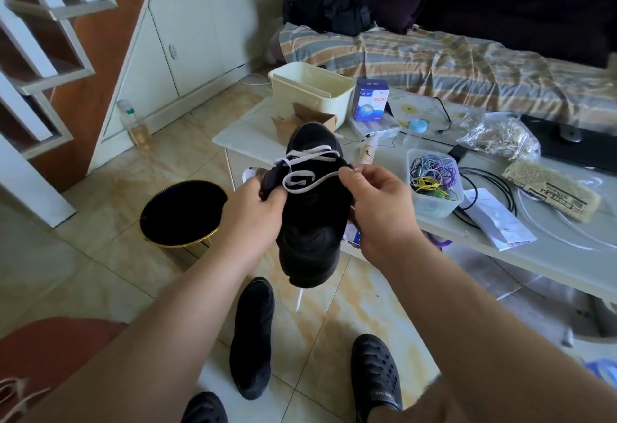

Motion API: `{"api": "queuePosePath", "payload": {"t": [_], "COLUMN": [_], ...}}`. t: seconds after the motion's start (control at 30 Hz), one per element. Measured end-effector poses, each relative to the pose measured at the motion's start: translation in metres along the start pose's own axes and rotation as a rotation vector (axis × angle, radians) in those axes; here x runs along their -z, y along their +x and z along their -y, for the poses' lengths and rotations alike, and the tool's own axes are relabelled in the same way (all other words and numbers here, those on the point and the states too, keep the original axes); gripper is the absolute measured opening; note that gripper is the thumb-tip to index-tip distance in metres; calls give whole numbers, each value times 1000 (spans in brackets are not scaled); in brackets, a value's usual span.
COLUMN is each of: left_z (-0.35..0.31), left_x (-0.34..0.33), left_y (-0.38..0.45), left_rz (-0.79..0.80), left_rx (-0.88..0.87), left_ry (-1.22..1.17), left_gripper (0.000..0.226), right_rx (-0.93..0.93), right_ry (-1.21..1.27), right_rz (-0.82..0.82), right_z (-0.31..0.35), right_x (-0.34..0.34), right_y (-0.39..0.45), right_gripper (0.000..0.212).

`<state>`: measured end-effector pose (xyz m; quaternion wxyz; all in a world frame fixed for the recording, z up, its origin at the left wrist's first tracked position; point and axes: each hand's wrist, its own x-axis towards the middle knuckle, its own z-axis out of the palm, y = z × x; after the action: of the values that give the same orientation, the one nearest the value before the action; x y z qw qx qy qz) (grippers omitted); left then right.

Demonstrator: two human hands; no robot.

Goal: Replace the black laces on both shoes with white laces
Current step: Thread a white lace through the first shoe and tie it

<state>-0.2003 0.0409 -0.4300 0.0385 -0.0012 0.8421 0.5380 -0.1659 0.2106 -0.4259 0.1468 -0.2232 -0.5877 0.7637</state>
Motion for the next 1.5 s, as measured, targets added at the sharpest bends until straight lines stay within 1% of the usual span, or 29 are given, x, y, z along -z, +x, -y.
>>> {"api": "queuePosePath", "payload": {"t": [0.03,0.07,0.17,0.23,0.33,0.4,0.47,0.53,0.57,0.63,0.7,0.77,0.8,0.87,0.93,1.0,1.1,1.17,1.27,1.33,1.4,1.47,1.5], "left_z": [-1,-1,0,2,3,7,15,23,27,35,41,44,45,45,42,36,27,22,13,6,-1,-8,-12], "left_x": [0,2,6,8,9,13,18,25,28,34,40,46,48,49,48,47,45,41,32,27,22,19,18], "left_y": [1,3,9,12,11,14,20,25,28,32,35,37,38,38,35,31,21,16,8,3,-3,-7,-8], "left_rz": [-38,-63,-91,-86,-54,-50,-68,-92,-105,-129,-152,-165,-168,-169,-161,-142,-54,24,48,46,76,100,118], "left_rx": [-30,-42,-28,-40,-71,-73,-64,-47,-44,-43,-47,-56,-53,-42,-56,-88,-109,-113,-134,-141,-136,-72,-17], "left_ry": [30,41,-3,-15,61,96,142,204,231,256,279,315,321,301,273,259,253,262,206,137,60,-84,-180], "left_gripper": [17,16,15,22,31,31,32,35,37,38,37,33,30,26,26,28,25,24,21,16,17,22,28], "right_rx": [-1,-8,-13,11,1,-32,-74,-58,-28,69,193,288,345,493,613,636,597,594,594,602,576,524,504], "right_ry": [-10,-5,29,1,-34,56,230,370,381,270,126,35,-39,-271,-456,-545,-710,-763,-872,-959,-970,-935,-914], "right_rz": [42,72,132,137,141,118,58,18,4,-61,-168,-289,-341,-394,-371,-283,-31,120,252,295,273,227,212], "right_z": [0,0,5,6,5,10,19,30,35,42,47,50,51,51,49,45,33,25,13,6,5,8,11], "right_x": [-1,-1,-1,-3,-7,-8,-3,5,9,14,19,27,31,39,39,33,19,7,-9,-17,-20,-20,-19], "right_y": [-2,-4,-6,-5,-7,-4,3,10,12,15,22,29,31,32,28,22,9,-1,-13,-16,-17,-14,-13], "right_gripper": [28,32,22,16,15,21,25,27,28,29,26,22,20,15,11,10,8,7,11,16,17,13,10]}}
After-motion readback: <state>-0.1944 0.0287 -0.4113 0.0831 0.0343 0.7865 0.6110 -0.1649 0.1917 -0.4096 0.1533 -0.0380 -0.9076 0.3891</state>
